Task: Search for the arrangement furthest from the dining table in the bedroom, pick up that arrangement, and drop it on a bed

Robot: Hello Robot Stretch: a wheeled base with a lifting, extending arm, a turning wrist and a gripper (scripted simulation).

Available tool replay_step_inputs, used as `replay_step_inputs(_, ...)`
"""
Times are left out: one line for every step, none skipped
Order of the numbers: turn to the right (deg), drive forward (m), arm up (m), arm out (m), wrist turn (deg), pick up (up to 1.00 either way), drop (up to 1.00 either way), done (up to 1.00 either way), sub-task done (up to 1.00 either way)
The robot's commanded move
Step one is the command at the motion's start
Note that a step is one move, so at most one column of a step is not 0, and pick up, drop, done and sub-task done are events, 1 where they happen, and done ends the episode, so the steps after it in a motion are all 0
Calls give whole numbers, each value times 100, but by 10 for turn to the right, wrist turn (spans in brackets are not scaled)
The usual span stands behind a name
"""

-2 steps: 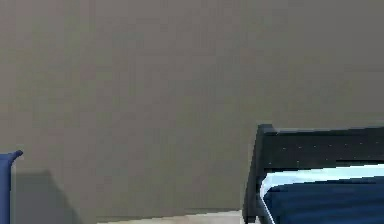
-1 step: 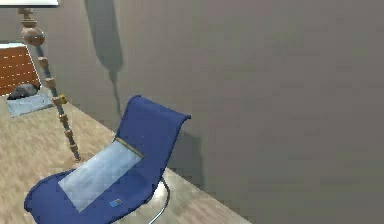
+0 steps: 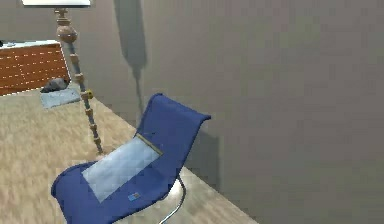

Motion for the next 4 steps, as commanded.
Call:
replay_step_inputs(450, 0, 0, 0, 0, 0, 0, 0, 0)
replay_step_inputs(360, 0, 0, 0, 0, 0, 0, 0, 0)
replay_step_inputs(-450, 0, 0, 0, 0, 0, 0, 0, 0)
replay_step_inputs(-240, 0, 0, 0, 0, 0, 0, 0, 0)
